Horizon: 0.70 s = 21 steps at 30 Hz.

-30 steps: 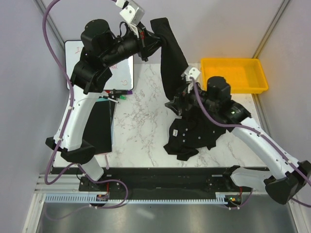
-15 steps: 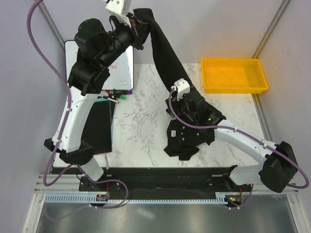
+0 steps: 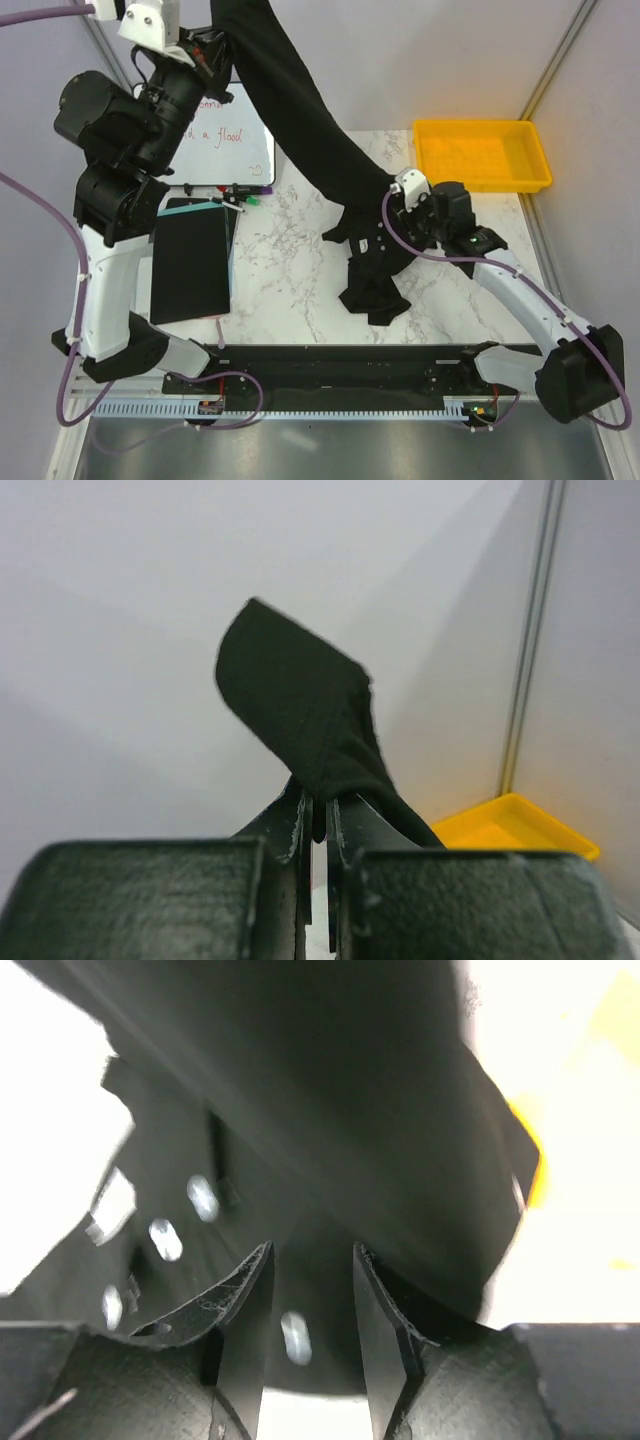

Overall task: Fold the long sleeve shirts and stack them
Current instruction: Flatten the shirt out

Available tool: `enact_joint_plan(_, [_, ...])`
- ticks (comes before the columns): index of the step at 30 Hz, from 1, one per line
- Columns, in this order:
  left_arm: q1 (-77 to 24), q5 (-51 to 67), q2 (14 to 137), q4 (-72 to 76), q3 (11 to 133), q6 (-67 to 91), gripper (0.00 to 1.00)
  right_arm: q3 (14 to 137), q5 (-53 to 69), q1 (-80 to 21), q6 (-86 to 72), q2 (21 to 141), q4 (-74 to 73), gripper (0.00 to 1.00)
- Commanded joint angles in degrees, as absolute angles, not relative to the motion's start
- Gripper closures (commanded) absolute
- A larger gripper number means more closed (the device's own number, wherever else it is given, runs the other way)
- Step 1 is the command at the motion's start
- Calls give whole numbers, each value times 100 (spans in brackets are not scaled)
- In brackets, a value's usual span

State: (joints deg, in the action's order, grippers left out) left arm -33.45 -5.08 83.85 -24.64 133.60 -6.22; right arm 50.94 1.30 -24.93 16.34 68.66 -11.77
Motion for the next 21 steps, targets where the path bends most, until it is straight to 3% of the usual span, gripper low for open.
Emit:
enact_joint_plan(1, [-3314, -966, 8034, -2338, 12606, -1142, 98, 5422, 1704, -1382, 3496, 6933, -2363, 56])
enact_joint_plan(6, [-3296, -1615, 7718, -2312, 10848, -1476, 98, 7306, 2170, -484, 3341, 8647, -3364, 64])
enact_joint_plan(10, [-2989, -2056, 7831, -2408, 9959, -1468, 98, 7419, 2970, -579, 2664, 8071, -3788, 60])
enact_joint_plan(15, [-2233, -2022, 8235, -2532, 9502, -836, 98, 6682, 2585, -2176, 2128, 6970, -3999, 58])
enact_joint_plan(21, [-1319, -2197, 9324, -3330, 10782, -115, 98, 6293, 1443, -3778, 1767, 7706, -3481, 62])
